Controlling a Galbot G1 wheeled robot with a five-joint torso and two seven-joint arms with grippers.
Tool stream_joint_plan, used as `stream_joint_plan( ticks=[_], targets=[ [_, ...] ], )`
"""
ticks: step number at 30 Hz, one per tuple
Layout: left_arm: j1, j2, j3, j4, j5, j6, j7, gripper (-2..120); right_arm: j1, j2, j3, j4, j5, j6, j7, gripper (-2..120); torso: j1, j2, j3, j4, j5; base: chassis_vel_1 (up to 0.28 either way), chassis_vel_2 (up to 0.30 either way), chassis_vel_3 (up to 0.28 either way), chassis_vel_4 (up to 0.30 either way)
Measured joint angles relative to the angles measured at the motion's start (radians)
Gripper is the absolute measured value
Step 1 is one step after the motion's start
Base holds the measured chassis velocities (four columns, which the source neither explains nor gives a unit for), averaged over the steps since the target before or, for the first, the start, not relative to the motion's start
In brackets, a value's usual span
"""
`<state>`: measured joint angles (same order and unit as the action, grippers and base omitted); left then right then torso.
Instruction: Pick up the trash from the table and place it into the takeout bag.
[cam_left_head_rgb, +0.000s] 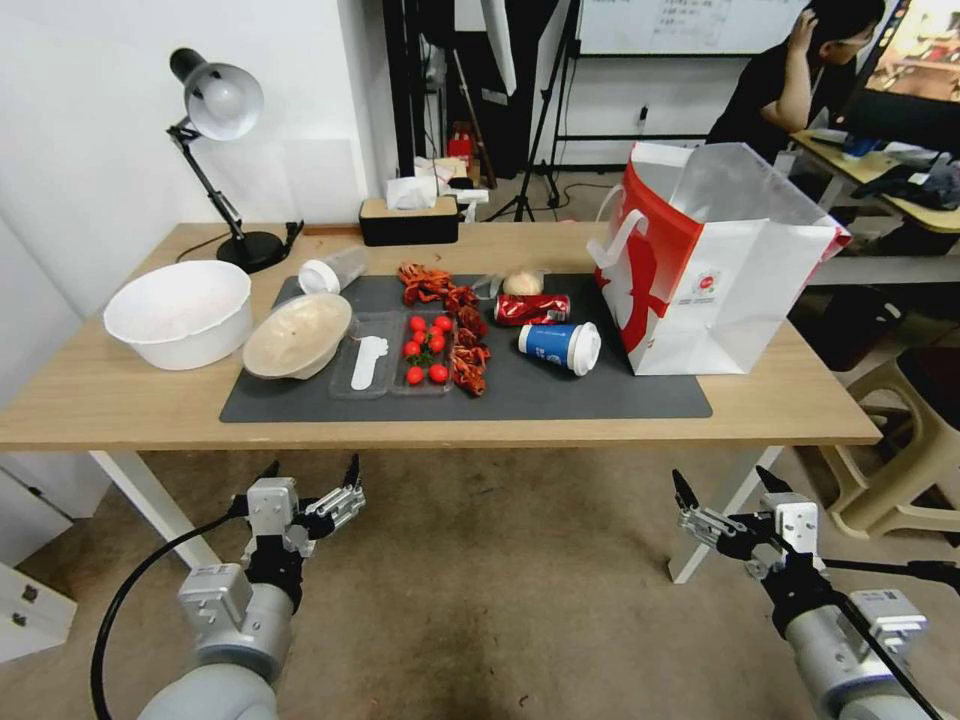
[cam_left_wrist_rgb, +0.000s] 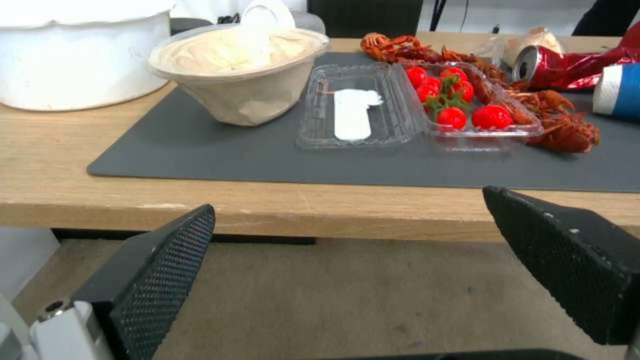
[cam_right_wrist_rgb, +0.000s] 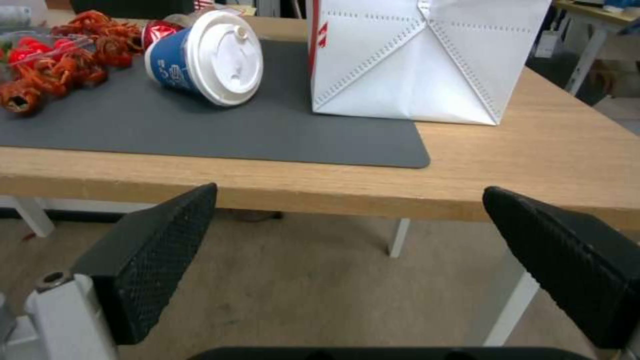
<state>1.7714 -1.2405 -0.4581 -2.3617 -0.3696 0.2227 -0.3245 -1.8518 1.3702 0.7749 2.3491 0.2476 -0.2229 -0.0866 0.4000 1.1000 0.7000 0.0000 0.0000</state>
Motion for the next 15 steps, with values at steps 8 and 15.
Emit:
stream_joint_plan(
  ticks=[8,15],
  targets=[
    [0.002,-0.006,0.002,0.005,0.006,-0.01,0.002,100,0.003,0.0,-0.002,-0.004,0.0,0.004,0.002,100,0.0,0.0,0.0,0.0,0.0,0.0,0.0,0.0,0.0],
    [0.001,-0.011,0.004,0.008,0.008,-0.023,0.007,100,0.002,0.004,-0.005,-0.001,-0.001,0.007,0.004,100,0.0,0.0,0.0,0.0,0.0,0.0,0.0,0.0,0.0]
  ],
)
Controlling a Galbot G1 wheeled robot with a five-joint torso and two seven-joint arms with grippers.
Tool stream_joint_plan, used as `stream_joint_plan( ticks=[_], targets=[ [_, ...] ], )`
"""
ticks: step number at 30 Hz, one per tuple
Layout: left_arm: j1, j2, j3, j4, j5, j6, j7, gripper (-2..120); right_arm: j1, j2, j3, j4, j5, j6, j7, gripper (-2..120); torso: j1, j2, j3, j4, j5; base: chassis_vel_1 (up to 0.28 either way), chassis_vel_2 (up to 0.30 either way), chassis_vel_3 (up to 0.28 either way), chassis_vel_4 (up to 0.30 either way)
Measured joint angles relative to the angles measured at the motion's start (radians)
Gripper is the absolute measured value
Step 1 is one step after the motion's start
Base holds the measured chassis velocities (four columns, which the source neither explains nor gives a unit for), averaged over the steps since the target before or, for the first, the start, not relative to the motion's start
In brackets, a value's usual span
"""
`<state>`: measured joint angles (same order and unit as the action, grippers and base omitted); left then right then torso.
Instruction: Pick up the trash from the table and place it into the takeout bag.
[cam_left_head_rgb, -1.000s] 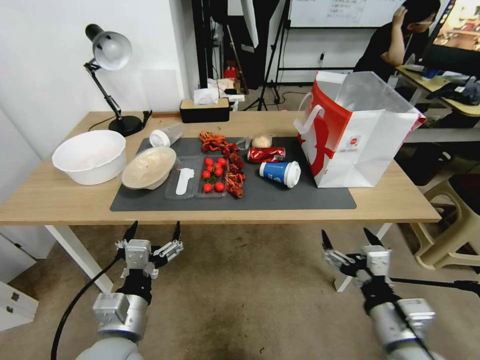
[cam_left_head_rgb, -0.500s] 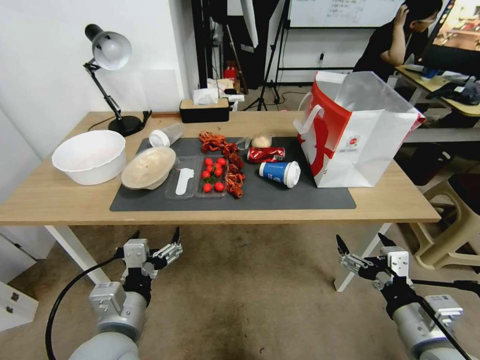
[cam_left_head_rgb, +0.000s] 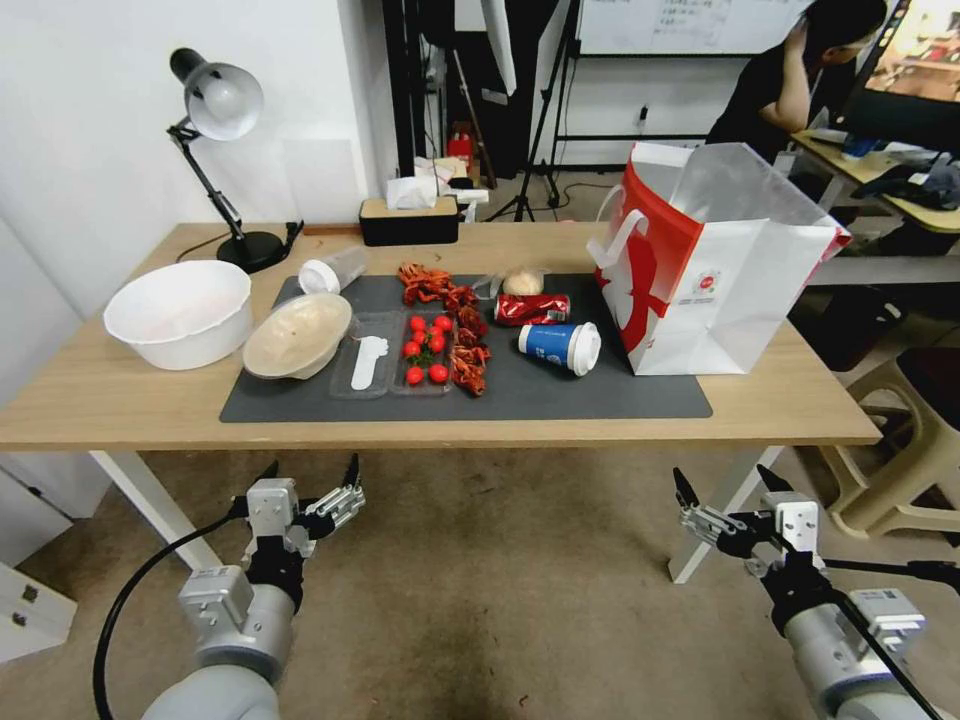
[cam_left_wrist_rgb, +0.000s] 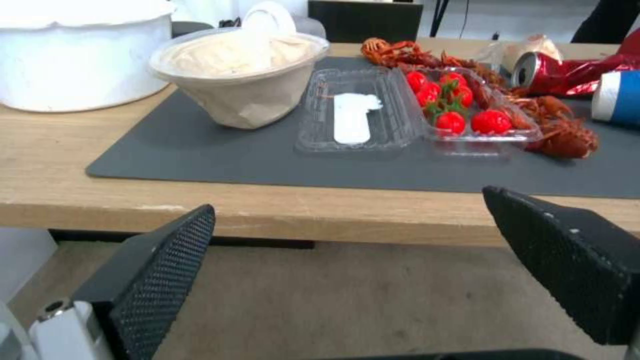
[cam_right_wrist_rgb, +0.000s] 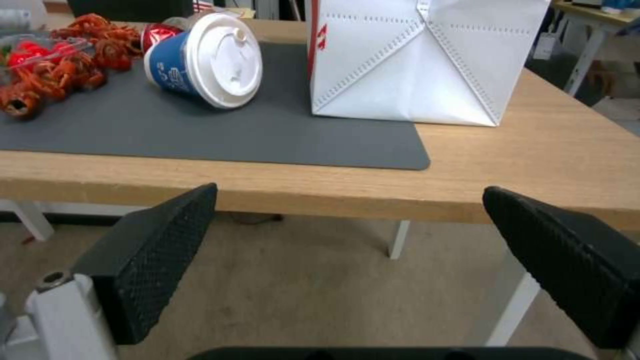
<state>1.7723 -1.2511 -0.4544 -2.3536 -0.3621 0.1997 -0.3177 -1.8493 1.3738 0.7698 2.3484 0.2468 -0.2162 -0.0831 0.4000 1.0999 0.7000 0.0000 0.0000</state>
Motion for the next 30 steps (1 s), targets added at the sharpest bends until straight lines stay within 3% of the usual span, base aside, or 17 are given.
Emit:
stream_joint_plan(
  ticks=[11,16,21,23,24,25,27,29,30],
  targets=[
    [0.003,-0.008,0.005,0.001,0.003,-0.017,0.01,100,-0.004,-0.002,-0.01,0.017,0.005,0.009,0.0,100,0.0,0.0,0.0,0.0,0.0,0.0,0.0,0.0,0.0],
    [-0.004,-0.005,0.004,0.013,0.002,-0.034,0.011,100,0.02,-0.042,-0.015,0.017,0.062,0.02,-0.006,100,0.0,0.0,0.0,-0.0001,0.0001,0.0,0.0,0.0,0.0],
    [-0.017,0.005,0.01,0.027,-0.005,-0.037,0.012,100,0.093,-0.152,-0.007,0.006,0.177,0.04,-0.023,100,0.0,0.0,0.0,-0.0003,0.0,0.0,0.0,0.0,0.0],
    [-0.017,0.004,0.011,0.029,-0.006,-0.039,0.01,100,0.187,-0.248,-0.017,-0.033,0.252,0.043,-0.038,100,0.0,0.0,0.0,0.0002,0.0,0.0,0.0,0.0,0.0],
    [-0.017,0.004,0.011,0.029,-0.006,-0.039,0.01,100,0.187,-0.248,-0.017,-0.033,0.252,0.043,-0.038,100,0.0,0.0,0.0,0.0002,0.0,0.0,0.0,0.0,0.0],
    [-0.017,0.001,0.01,0.029,-0.006,-0.039,0.007,100,0.245,-0.311,-0.031,-0.075,0.294,0.051,-0.048,100,0.0,0.0,0.0,0.0003,0.0004,0.0,0.0,0.0,0.0],
    [-0.017,-0.001,0.009,0.028,-0.006,-0.039,0.007,100,0.271,-0.342,-0.038,-0.097,0.31,0.056,-0.054,100,0.0,0.0,0.0,0.0001,0.0004,0.0,0.0,0.0,0.0],
    [-0.013,-0.01,0.006,0.028,-0.003,-0.039,0.003,100,0.362,-0.456,-0.072,-0.19,0.367,0.083,-0.083,100,0.0,0.0,0.0,0.0,0.0003,0.0,0.0,0.0,0.0],
    [-0.013,-0.01,0.006,0.028,-0.003,-0.039,0.003,100,0.362,-0.456,-0.072,-0.19,0.367,0.083,-0.083,100,0.0,0.0,0.0,0.0,0.0003,0.0,0.0,0.0,0.0]
  ],
)
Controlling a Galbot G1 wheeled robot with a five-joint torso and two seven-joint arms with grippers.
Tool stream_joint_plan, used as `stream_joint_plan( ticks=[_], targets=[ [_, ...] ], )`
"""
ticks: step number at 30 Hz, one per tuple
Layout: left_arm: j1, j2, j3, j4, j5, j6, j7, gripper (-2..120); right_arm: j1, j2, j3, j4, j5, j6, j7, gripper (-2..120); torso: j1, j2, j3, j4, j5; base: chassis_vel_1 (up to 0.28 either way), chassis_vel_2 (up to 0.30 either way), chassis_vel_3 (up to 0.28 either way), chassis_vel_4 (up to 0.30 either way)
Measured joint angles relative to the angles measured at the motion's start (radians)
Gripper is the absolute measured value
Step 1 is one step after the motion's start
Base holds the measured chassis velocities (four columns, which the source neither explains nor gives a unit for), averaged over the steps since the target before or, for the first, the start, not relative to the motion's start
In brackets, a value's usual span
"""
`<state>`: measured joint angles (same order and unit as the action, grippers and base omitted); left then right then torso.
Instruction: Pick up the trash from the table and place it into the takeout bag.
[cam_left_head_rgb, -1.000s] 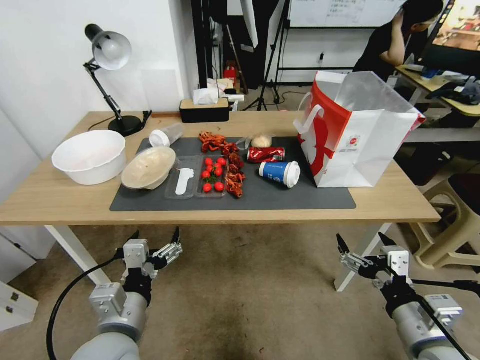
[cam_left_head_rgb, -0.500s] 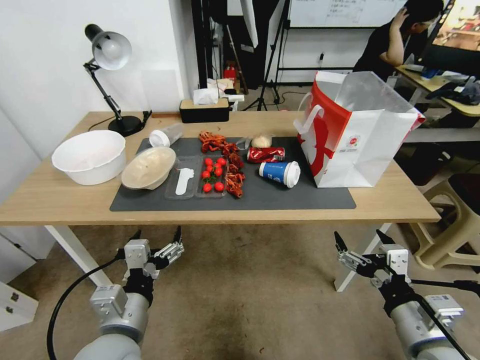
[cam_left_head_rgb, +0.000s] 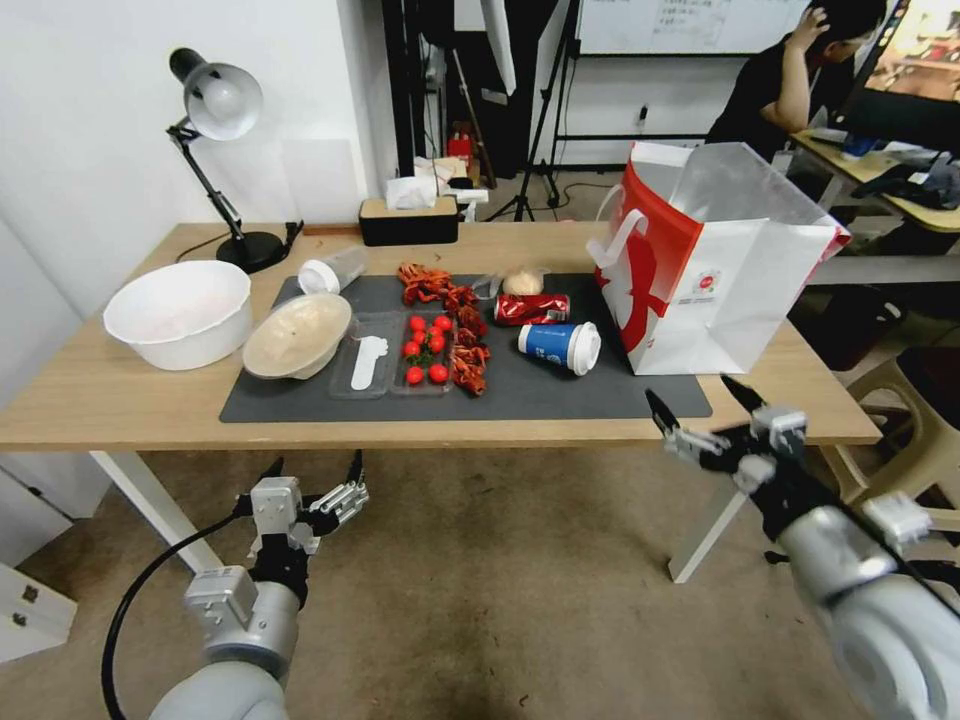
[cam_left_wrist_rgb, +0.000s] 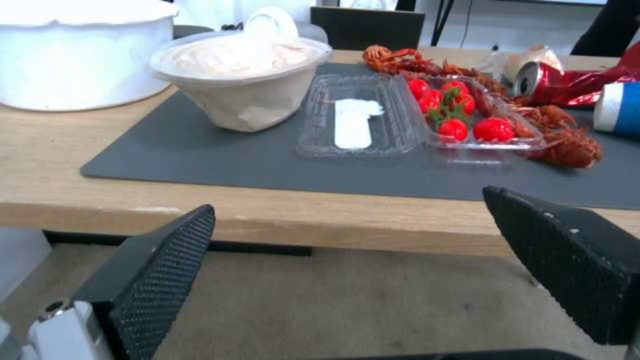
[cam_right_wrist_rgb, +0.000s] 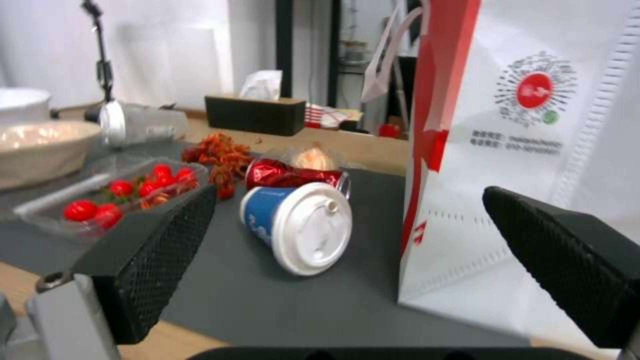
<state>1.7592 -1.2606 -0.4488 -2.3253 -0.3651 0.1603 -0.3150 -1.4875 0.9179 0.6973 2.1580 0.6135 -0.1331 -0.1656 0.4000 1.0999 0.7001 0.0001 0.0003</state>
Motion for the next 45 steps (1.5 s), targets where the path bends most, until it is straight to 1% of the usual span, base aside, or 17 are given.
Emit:
stream_joint_plan(
  ticks=[1,3,4,5,7,8,10,15,16,20,21,24,25,28,29,32,45],
  targets=[
    [0.001,-0.003,-0.002,0.003,0.001,-0.002,-0.002,100,0.055,-0.056,-0.026,-0.049,0.031,0.012,-0.011,100,0.0,0.0,0.0,-0.0001,0.0003,0.0,0.0,0.0,0.0],
    [0.001,-0.008,-0.004,0.011,0.002,-0.005,-0.007,100,0.147,-0.123,-0.08,-0.113,0.074,0.02,-0.024,100,0.0,0.0,0.0,-0.0002,-0.0003,0.0,0.0,0.0,0.0],
    [0.001,-0.008,-0.004,0.011,0.002,-0.005,-0.007,100,0.147,-0.123,-0.08,-0.113,0.074,0.02,-0.024,100,0.0,0.0,0.0,-0.0002,-0.0003,0.0,0.0,0.0,0.0],
    [0.0,-0.011,-0.005,0.015,0.003,-0.005,-0.009,100,0.21,-0.154,-0.117,-0.151,0.102,0.024,-0.036,100,0.0,0.0,0.0,0.0001,-0.0001,0.0,0.0,0.0,0.0],
    [-0.003,-0.017,-0.005,0.021,0.005,-0.001,-0.013,100,0.321,-0.189,-0.186,-0.215,0.138,0.026,-0.06,100,0.0,0.0,0.0,0.0003,-0.0005,0.0,0.0,0.0,0.0],
    [-0.003,-0.017,-0.005,0.021,0.005,-0.001,-0.013,100,0.321,-0.189,-0.186,-0.215,0.138,0.026,-0.06,100,0.0,0.0,0.0,0.0003,-0.0005,0.0,0.0,0.0,0.0],
    [-0.005,-0.02,-0.005,0.028,0.006,0.0,-0.014,100,0.399,-0.202,-0.257,-0.258,0.164,0.017,-0.08,100,0.0,0.0,0.0,0.0002,-0.0003,0.0,0.0,0.0,0.0],
    [-0.006,-0.023,-0.007,0.04,0.006,-0.002,-0.018,100,0.457,-0.201,-0.362,-0.298,0.164,0.012,-0.097,100,0.0,0.0,0.0,-0.0003,-0.0002,0.0,0.0,0.0,0.0],
    [-0.006,-0.023,-0.007,0.04,0.006,-0.002,-0.018,100,0.457,-0.201,-0.362,-0.298,0.164,0.012,-0.097,100,0.0,0.0,0.0,-0.0003,-0.0002,0.0,0.0,0.0,0.0],
    [-0.007,-0.024,-0.008,0.042,0.006,-0.003,-0.021,100,0.511,-0.193,-0.448,-0.336,0.148,0.017,-0.097,100,0.0,0.0,0.0,-0.0002,-0.0002,0.0,0.0,0.0,0.0],
    [-0.007,-0.024,-0.008,0.042,0.006,-0.003,-0.021,100,0.511,-0.193,-0.448,-0.336,0.148,0.017,-0.097,100,0.0,0.0,0.0,-0.0002,-0.0002,0.0,0.0,0.0,0.0],
    [-0.005,-0.025,-0.01,0.042,0.006,-0.015,-0.014,100,0.591,-0.19,-0.525,-0.378,0.141,0.026,-0.096,100,0.0,0.0,0.0,-0.0002,-0.0003,0.0,0.0,0.0,0.0],
    [-0.005,-0.025,-0.01,0.042,0.006,-0.015,-0.014,100,0.591,-0.19,-0.525,-0.378,0.141,0.026,-0.096,100,0.0,0.0,0.0,-0.0002,-0.0003,0.0,0.0,0.0,0.0],
    [-0.005,-0.026,-0.015,0.042,0.005,-0.024,-0.008,100,0.69,-0.181,-0.604,-0.422,0.139,0.032,-0.095,100,0.0,0.0,0.0,-0.0002,-0.0002,0.0,0.0,0.0,0.0],
    [-0.005,-0.026,-0.015,0.042,0.005,-0.024,-0.008,100,0.69,-0.181,-0.604,-0.422,0.139,0.032,-0.095,100,0.0,0.0,0.0,-0.0002,-0.0002,0.0,0.0,0.0,0.0],
    [-0.005,-0.026,-0.021,0.045,0.003,-0.03,-0.006,100,0.787,-0.168,-0.687,-0.466,0.134,0.026,-0.091,100,0.0,0.0,0.0,0.0001,-0.0005,0.0,0.0,0.0,0.0],
    [-0.007,-0.026,-0.023,0.047,0.002,-0.033,-0.006,100,0.847,-0.164,-0.746,-0.493,0.126,-0.001,-0.087,100,0.0,0.0,0.0,0.0002,-0.0005,0.0,0.0,0.0,0.0]
  ],
)
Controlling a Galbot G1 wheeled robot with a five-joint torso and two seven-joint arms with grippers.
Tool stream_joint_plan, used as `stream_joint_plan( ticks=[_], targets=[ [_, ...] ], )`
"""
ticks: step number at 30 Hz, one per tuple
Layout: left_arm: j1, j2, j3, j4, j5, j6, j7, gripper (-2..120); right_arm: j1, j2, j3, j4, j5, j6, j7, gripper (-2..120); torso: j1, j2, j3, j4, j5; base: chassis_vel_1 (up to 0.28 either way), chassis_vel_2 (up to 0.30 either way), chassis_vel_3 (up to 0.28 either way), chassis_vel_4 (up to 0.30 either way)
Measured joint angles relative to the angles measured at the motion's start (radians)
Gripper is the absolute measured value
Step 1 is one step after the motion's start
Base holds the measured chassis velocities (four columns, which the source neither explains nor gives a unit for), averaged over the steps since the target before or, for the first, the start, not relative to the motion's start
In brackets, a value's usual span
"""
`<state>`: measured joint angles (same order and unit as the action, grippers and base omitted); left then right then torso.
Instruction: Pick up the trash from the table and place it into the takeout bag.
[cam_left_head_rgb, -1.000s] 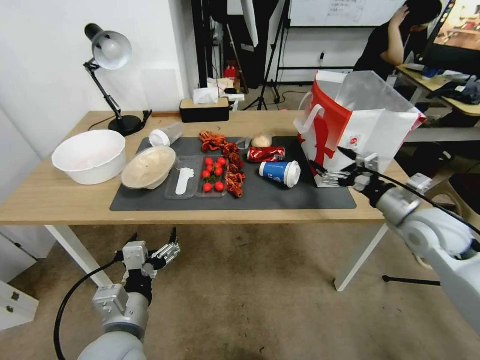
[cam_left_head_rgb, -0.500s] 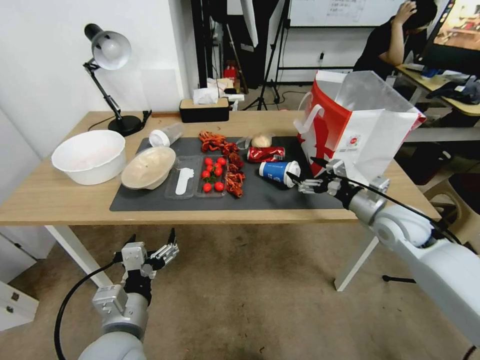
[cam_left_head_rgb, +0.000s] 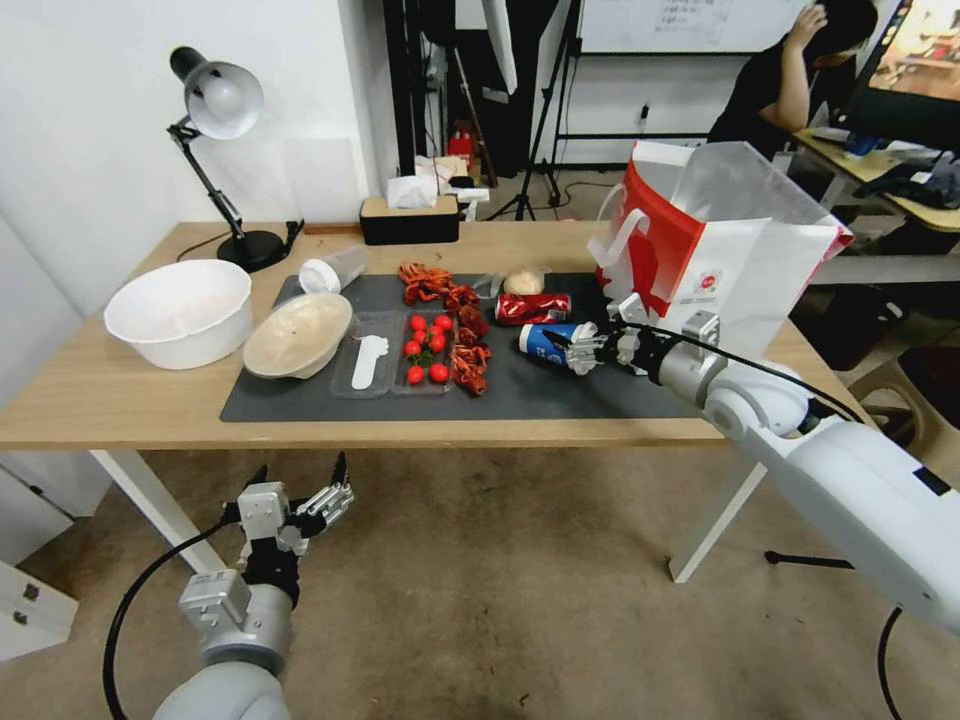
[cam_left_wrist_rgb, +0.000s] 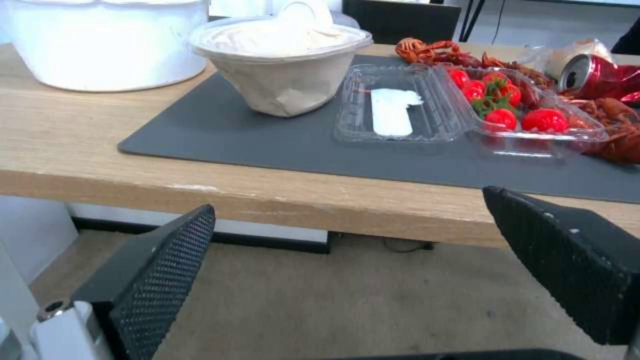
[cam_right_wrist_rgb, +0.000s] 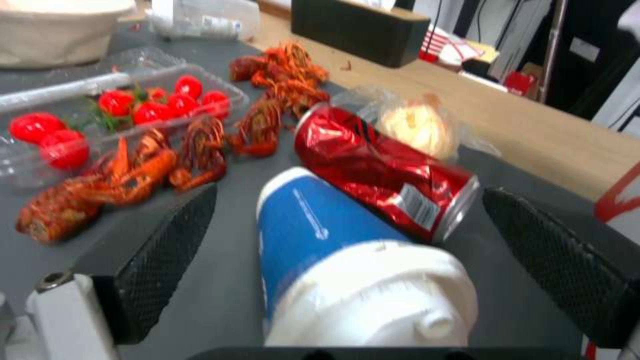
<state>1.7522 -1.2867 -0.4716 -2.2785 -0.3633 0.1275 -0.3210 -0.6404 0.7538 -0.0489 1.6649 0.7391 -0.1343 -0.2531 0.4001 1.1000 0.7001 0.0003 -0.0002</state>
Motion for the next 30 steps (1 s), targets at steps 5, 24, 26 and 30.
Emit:
stream_joint_plan(
  ticks=[5,24,26,30],
  targets=[
    [-0.001,-0.002,0.0,0.002,0.0,-0.003,0.0,100,0.035,-0.003,-0.031,-0.007,-0.011,-0.063,0.003,100,0.0,0.0,0.0,-0.0002,0.0001,0.0,0.0,0.0,0.0],
    [0.0,-0.009,-0.002,0.003,0.011,-0.01,-0.013,100,0.069,0.023,-0.073,-0.1,-0.048,-0.147,-0.034,100,0.0,0.0,0.0,-0.0003,0.0002,0.0,0.0,0.0,0.0],
    [0.0,-0.009,-0.002,0.003,0.011,-0.011,-0.014,100,0.069,0.026,-0.075,-0.102,-0.048,-0.147,-0.034,100,0.0,0.0,0.0,-0.0003,0.0002,0.0,0.0,0.0,0.0],
    [-0.001,-0.009,-0.002,0.003,0.012,-0.011,-0.021,100,0.067,0.026,-0.077,-0.108,-0.048,-0.146,-0.052,100,0.0,0.0,0.0,-0.0003,0.0001,0.0,0.0,0.0,0.0]
  ],
)
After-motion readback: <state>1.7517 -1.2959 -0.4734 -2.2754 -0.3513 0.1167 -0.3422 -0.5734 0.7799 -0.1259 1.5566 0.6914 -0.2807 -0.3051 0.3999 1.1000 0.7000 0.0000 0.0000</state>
